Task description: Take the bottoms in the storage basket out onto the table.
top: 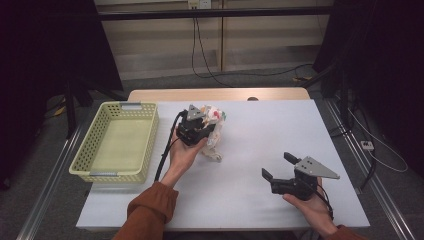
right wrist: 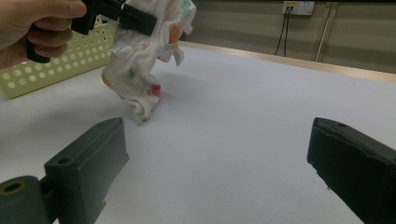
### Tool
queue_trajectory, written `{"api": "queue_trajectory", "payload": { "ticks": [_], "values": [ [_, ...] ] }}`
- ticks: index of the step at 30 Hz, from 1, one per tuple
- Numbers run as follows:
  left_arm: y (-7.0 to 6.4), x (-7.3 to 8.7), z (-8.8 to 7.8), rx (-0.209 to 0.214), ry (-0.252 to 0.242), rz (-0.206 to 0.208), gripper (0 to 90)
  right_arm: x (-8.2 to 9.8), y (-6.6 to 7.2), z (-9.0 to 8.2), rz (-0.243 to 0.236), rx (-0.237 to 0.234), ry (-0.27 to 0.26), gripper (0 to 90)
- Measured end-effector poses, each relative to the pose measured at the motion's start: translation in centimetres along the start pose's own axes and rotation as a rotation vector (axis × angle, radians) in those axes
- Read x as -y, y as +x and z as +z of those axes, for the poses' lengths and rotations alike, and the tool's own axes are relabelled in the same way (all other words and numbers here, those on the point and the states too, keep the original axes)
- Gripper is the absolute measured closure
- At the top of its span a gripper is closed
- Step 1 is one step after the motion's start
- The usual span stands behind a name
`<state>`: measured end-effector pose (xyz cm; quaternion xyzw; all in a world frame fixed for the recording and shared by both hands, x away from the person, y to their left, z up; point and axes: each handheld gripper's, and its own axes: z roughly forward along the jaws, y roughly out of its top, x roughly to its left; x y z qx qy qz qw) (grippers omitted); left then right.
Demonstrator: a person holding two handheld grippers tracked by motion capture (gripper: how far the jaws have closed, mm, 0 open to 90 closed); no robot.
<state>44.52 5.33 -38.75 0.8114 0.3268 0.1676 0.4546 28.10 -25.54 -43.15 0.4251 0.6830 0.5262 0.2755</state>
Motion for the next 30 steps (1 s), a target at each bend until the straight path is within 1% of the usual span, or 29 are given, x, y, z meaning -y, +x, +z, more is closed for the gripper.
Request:
{"api": "queue_trajectory", "payload": {
  "ticks": [4,7,9,11,15,16,17,20,21,24,26,29,30],
  "values": [
    [0.1,0.5,0.2,-0.001,0.017,0.003,79.0,0.0,-0.1,0.0,-0.004,0.002,0.002,4.7],
    [0.2,0.7,0.3,-0.009,0.032,0.013,78.4,0.0,-0.1,0.0,-0.004,0.002,0.002,4.7],
    [0.3,0.8,0.4,-0.005,0.045,0.013,78.4,0.0,-0.1,0.0,-0.004,0.002,0.002,4.7],
    [0.4,1.0,0.6,-0.008,0.047,0.006,78.4,0.0,-0.1,0.0,-0.006,0.002,0.002,4.7],
    [0.6,1.5,1.1,-0.004,0.067,-0.006,78.1,0.0,-0.1,0.0,-0.004,0.002,0.002,4.7],
    [0.7,1.6,1.2,-0.003,0.077,0.0,78.0,0.0,0.0,0.0,-0.002,0.003,0.002,4.7],
    [0.7,1.8,1.4,-0.004,0.076,-0.008,77.8,0.0,-0.1,0.0,-0.002,0.003,0.002,4.7],
    [0.9,2.1,1.7,-0.013,0.1,-0.01,77.2,0.0,0.0,0.0,-0.004,0.001,0.002,4.7],
    [1.0,2.3,1.8,-0.014,0.1,-0.012,77.0,0.0,0.0,0.0,-0.004,0.0,0.001,4.7],
    [1.2,2.5,2.0,-0.013,0.126,-0.01,76.2,0.0,-0.1,0.0,-0.005,0.001,0.001,4.7],
    [1.3,2.7,2.2,-0.02,0.133,-0.019,75.2,0.0,-0.1,0.0,-0.005,0.001,0.001,4.7],
    [1.5,2.9,2.4,-0.022,0.153,-0.01,74.5,0.0,0.0,0.0,-0.006,0.0,0.001,4.7],
    [1.5,3.0,2.5,-0.025,0.154,-0.018,74.3,0.0,0.0,0.0,-0.005,0.0,0.002,4.7]
  ]
}}
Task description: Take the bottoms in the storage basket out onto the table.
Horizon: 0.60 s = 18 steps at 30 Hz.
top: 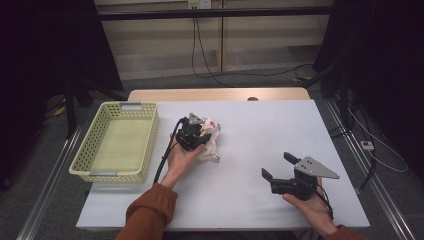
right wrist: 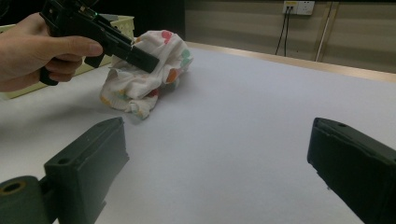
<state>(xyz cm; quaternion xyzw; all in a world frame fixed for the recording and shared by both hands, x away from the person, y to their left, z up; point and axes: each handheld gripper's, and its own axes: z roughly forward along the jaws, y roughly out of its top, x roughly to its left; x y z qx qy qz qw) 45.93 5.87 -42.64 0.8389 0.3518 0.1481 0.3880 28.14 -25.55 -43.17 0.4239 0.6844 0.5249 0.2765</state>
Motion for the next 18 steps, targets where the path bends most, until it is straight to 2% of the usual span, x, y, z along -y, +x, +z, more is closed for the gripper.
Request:
{"api": "queue_trajectory", "payload": {
  "ticks": [6,7,13,18],
  "values": [
    [0.4,0.4,0.9,-0.006,0.042,0.001,71.4,0.0,0.0,0.0,0.001,0.0,0.0,4.7],
    [0.3,0.5,1.1,-0.005,0.043,-0.009,71.1,0.0,0.0,0.0,0.001,0.0,0.0,4.7],
    [0.4,0.7,1.7,-0.007,0.057,-0.005,69.5,0.0,0.0,0.0,0.002,-0.003,0.0,4.7],
    [0.8,1.1,2.3,-0.008,0.074,-0.019,68.0,0.0,0.0,0.0,0.002,-0.003,0.001,4.7]
  ]
}}
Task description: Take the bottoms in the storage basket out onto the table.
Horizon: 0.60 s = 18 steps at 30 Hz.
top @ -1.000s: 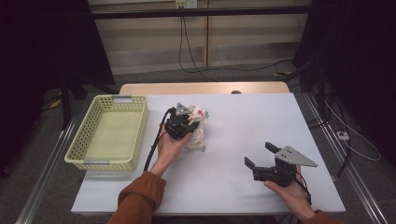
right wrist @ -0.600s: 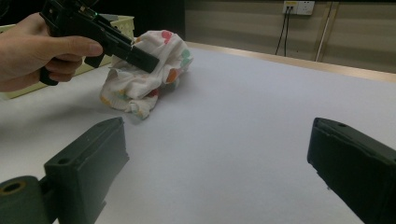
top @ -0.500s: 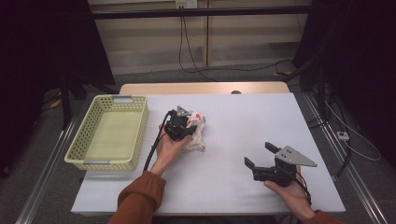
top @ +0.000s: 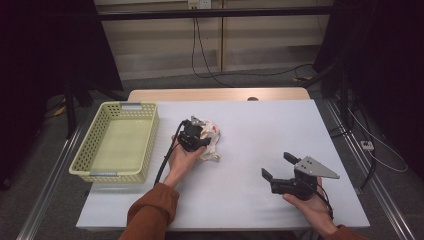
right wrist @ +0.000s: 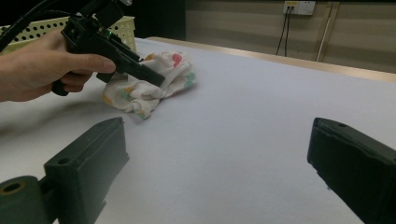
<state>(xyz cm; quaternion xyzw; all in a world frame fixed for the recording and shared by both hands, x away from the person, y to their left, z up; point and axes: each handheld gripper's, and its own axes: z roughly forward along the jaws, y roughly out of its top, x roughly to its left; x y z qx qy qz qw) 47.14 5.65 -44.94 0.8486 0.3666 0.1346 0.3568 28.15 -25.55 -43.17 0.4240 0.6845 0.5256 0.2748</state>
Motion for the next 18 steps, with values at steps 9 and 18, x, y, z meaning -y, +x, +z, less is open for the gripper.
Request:
{"api": "queue_trajectory", "payload": {
  "ticks": [9,18],
  "values": [
    [0.25,0.22,0.57,0.036,0.006,-0.043,61.9,0.01,-0.02,-0.01,-0.001,0.001,0.0,4.7],
    [0.37,0.31,0.78,0.05,-0.003,-0.035,51.0,0.0,0.09,0.02,-0.003,0.0,0.001,4.7]
  ]
}}
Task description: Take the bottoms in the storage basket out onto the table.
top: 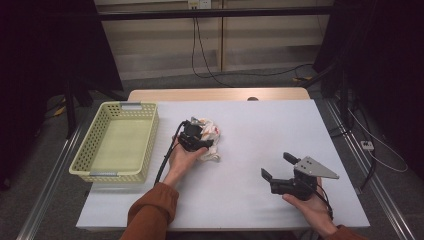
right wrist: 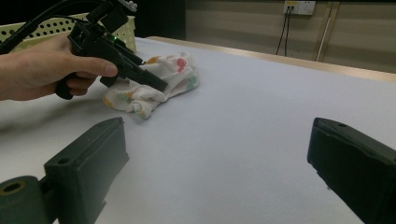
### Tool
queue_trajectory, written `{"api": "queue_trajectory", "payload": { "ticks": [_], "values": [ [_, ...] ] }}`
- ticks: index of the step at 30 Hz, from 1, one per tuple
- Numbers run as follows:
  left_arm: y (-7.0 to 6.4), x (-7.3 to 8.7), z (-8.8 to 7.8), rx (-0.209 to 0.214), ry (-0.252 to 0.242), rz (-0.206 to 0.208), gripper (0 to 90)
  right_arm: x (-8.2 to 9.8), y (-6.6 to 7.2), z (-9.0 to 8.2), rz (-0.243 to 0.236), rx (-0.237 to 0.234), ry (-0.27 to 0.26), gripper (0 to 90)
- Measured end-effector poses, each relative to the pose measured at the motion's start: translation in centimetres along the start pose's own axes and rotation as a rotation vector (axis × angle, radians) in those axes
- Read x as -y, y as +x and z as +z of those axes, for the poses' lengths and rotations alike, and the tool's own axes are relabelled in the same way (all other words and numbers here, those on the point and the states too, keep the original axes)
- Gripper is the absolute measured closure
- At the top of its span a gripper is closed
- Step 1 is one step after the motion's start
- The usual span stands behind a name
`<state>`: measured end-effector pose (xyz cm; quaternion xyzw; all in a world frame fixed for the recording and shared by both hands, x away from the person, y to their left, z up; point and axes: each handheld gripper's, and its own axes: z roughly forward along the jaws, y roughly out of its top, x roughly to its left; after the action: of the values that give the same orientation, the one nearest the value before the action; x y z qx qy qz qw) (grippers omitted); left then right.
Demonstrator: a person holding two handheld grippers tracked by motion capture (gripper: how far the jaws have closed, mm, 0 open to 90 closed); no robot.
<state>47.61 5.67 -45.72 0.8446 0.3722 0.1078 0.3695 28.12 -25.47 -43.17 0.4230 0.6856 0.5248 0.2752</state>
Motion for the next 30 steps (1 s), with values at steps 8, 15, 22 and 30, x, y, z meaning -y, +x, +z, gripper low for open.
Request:
{"api": "queue_trajectory", "payload": {
  "ticks": [8,15,22,30],
  "values": [
    [-0.1,-0.2,0.0,-0.023,0.014,-0.03,32.0,0.1,-0.2,0.0,0.008,0.0,0.0,4.7],
    [0.0,-0.2,0.1,-0.023,0.004,-0.061,17.3,0.1,-0.4,0.0,0.017,-0.002,-0.001,4.8],
    [0.2,-0.4,-0.4,-0.022,-0.017,-0.05,8.2,0.1,-0.6,0.0,0.017,-0.004,-0.001,4.8],
    [-0.2,-0.9,-1.7,-0.024,-0.089,-0.002,5.8,0.2,-0.6,0.1,0.024,-0.006,-0.003,4.7]
  ]
}}
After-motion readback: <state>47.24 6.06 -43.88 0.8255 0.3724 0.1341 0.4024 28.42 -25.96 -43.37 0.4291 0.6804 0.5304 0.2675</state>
